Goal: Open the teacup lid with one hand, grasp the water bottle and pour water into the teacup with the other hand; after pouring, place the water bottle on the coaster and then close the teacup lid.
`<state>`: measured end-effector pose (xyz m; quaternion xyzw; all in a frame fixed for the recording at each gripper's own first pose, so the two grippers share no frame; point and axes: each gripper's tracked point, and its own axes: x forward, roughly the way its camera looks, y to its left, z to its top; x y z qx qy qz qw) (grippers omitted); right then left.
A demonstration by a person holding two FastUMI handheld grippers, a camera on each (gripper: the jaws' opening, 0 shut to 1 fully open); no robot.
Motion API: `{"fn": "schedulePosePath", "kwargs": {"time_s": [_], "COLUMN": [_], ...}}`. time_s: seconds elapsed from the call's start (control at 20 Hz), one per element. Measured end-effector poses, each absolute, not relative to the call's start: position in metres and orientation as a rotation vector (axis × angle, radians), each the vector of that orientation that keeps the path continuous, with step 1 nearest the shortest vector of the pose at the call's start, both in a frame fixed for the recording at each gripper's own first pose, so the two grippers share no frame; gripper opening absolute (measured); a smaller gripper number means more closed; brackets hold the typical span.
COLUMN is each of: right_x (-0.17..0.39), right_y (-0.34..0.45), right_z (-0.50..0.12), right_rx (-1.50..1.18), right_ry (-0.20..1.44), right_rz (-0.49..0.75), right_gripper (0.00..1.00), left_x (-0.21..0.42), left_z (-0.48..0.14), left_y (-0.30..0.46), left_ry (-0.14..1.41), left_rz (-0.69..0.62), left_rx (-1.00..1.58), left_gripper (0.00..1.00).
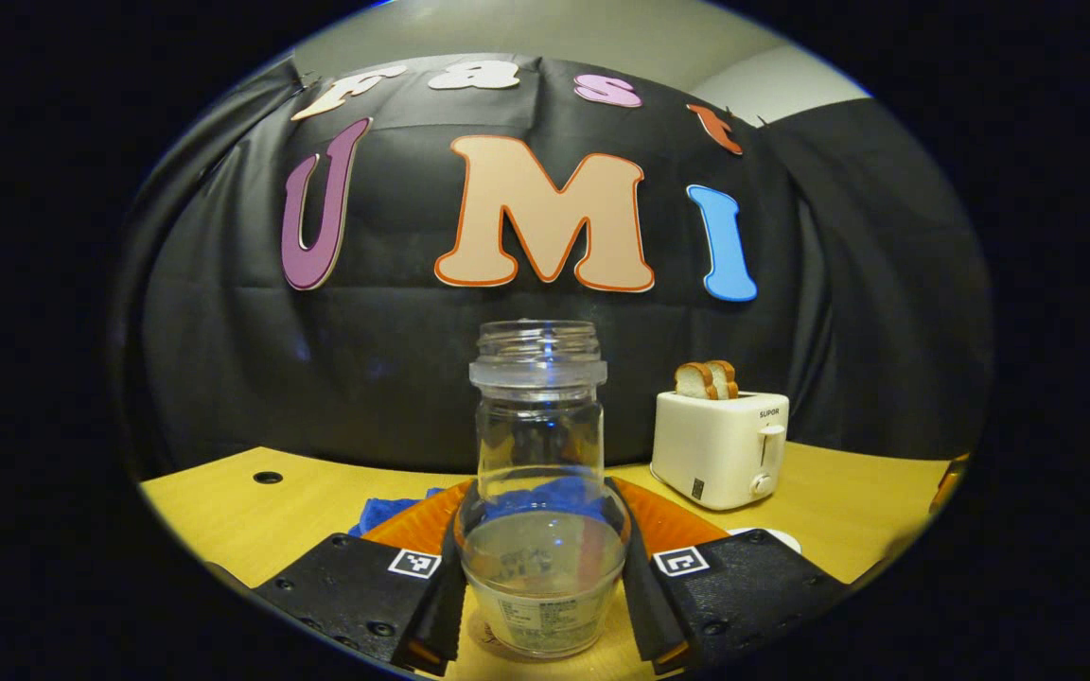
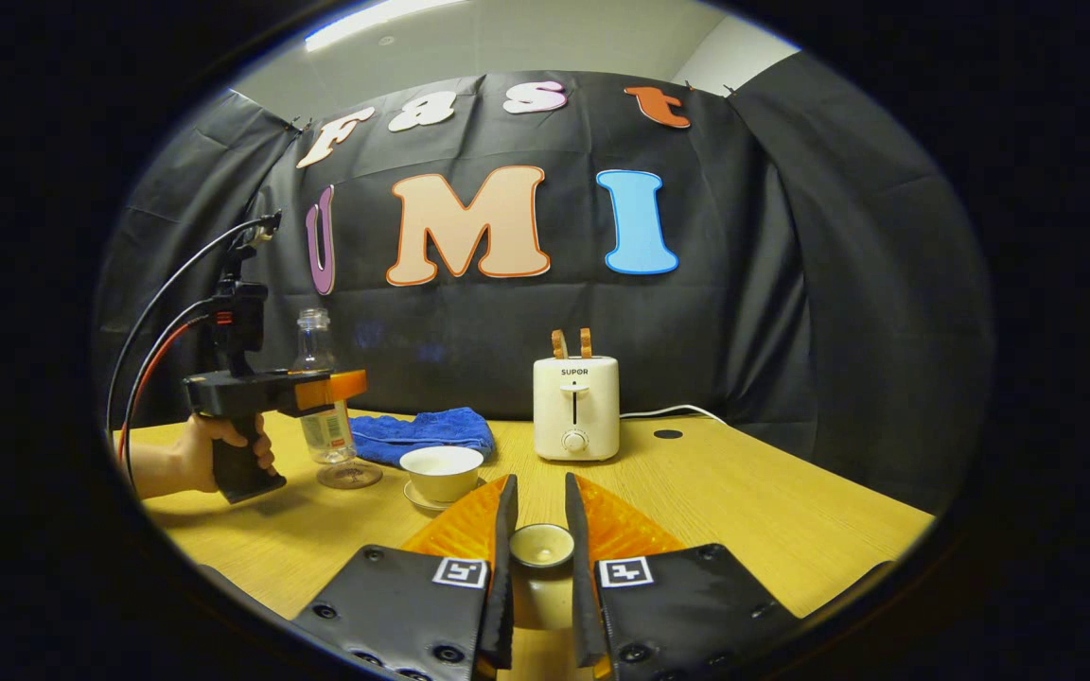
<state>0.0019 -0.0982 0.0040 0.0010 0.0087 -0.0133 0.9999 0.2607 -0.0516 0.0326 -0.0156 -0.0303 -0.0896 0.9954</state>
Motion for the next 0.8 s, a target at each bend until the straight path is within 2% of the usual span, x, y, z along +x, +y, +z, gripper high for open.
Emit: {"fn": "schedulePosePath", "kwargs": {"time_s": [0.3,0.8], "right_x": [0.002,0.002], "right_y": [-0.098,-0.098], "right_z": [0.004,0.004], "right_rx": [0.002,0.002], "right_ry": [0.018,0.017], "right_rz": [-0.027,-0.027], "right_gripper": [0.29,0.29], "left_x": [0.277,0.281], "left_z": [-0.002,-0.002], "left_y": [-0.054,-0.045], "left_ry": [0.004,-0.018], "left_rz": [-0.166,-0.147], "left_rx": [-0.023,-0.025], "left_gripper": [0.66,0.68]}}
